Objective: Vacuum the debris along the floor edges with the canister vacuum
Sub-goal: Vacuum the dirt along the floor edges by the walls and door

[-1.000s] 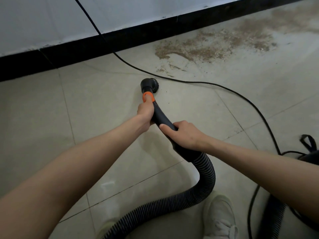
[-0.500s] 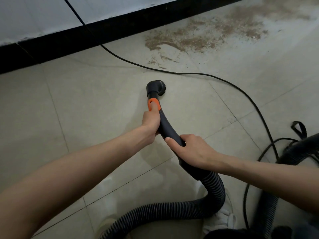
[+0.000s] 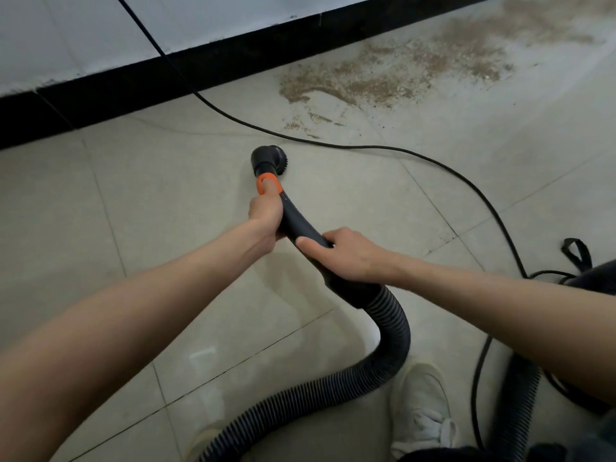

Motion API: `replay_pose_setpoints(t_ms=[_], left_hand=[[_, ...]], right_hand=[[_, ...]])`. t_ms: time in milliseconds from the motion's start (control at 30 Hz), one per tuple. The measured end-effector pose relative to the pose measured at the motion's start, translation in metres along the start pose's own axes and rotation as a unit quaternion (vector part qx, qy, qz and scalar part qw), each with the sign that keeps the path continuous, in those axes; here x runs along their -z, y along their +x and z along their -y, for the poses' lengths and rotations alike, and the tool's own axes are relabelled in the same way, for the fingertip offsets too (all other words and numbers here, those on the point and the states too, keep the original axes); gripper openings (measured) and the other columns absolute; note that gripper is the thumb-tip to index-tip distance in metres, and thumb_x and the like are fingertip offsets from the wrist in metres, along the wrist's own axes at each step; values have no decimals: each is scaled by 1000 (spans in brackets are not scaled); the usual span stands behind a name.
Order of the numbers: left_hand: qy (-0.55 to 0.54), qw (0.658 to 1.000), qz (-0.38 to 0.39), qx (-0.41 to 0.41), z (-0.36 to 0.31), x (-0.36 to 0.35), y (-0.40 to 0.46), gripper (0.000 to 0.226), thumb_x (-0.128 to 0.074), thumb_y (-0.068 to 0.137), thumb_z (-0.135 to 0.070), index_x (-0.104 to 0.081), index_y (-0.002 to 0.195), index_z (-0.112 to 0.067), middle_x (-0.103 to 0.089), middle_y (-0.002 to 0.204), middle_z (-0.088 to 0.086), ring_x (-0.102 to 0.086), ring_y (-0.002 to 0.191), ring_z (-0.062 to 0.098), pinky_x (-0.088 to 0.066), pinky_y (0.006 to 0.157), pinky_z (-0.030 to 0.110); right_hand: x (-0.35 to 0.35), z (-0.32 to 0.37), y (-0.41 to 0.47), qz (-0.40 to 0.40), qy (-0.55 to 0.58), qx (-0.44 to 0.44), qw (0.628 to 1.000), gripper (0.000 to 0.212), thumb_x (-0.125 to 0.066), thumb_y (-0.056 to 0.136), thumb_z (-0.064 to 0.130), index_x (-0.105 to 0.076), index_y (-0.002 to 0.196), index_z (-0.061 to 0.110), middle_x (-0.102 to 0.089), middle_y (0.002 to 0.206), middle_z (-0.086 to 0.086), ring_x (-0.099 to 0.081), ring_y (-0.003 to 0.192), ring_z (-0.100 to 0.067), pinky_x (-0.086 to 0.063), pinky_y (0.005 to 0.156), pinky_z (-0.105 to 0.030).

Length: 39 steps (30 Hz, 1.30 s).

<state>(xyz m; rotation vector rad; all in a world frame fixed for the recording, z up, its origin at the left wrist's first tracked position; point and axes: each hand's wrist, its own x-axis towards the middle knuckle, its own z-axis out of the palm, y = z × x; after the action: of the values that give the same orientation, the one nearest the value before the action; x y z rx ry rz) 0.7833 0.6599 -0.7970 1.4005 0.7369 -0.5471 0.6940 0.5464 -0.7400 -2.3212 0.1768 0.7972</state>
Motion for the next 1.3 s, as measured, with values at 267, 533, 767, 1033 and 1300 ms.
replay_pose_setpoints(t_ms=[267, 533, 767, 1033, 1300], left_hand=[[-26, 999, -35, -21, -48, 23, 20, 31, -34, 98, -38, -43, 110, -11, -52, 107, 8, -53, 96, 25, -47, 74, 38], [-17, 999, -35, -35, -62, 12, 39, 50, -36, 98, -42, -42, 132, -5, -52, 105, 9, -52, 91, 23, -46, 66, 36], [4, 1000, 4, -21, -46, -17, 45, 57, -36, 98, -48, -43, 133, -4, -56, 113, 13, -58, 102, 29, -49, 66, 36], [21, 999, 29, -30, -55, -29, 57, 57, -36, 97, -49, -45, 130, -4, -53, 97, 7, -54, 88, 23, -49, 69, 35], [44, 998, 22, -49, -67, -32, 75, 57, -34, 98, -52, -48, 126, -5, -53, 86, 3, -54, 83, 21, -49, 69, 34]], right_hand=[[11, 35, 50, 31, 77, 36, 996, 51, -46, 95, 57, -53, 70, 13, -65, 86, -13, -63, 77, -26, -53, 82, -36], [18, 33, 73, 4, 73, 33, 997, 50, -46, 95, 57, -53, 68, 16, -64, 79, -6, -62, 76, -23, -47, 69, -28], [24, 1, 62, -29, 71, 18, 997, 49, -46, 94, 56, -51, 67, 16, -59, 66, 1, -57, 66, -17, -43, 60, -26], [29, 1, 69, -53, 94, 5, 994, 48, -47, 93, 57, -52, 68, 17, -58, 69, 1, -58, 69, -19, -44, 63, -29], [35, 7, 88, -61, 101, 4, 993, 46, -47, 92, 58, -54, 72, 17, -61, 71, 0, -62, 71, -20, -50, 71, -31]])
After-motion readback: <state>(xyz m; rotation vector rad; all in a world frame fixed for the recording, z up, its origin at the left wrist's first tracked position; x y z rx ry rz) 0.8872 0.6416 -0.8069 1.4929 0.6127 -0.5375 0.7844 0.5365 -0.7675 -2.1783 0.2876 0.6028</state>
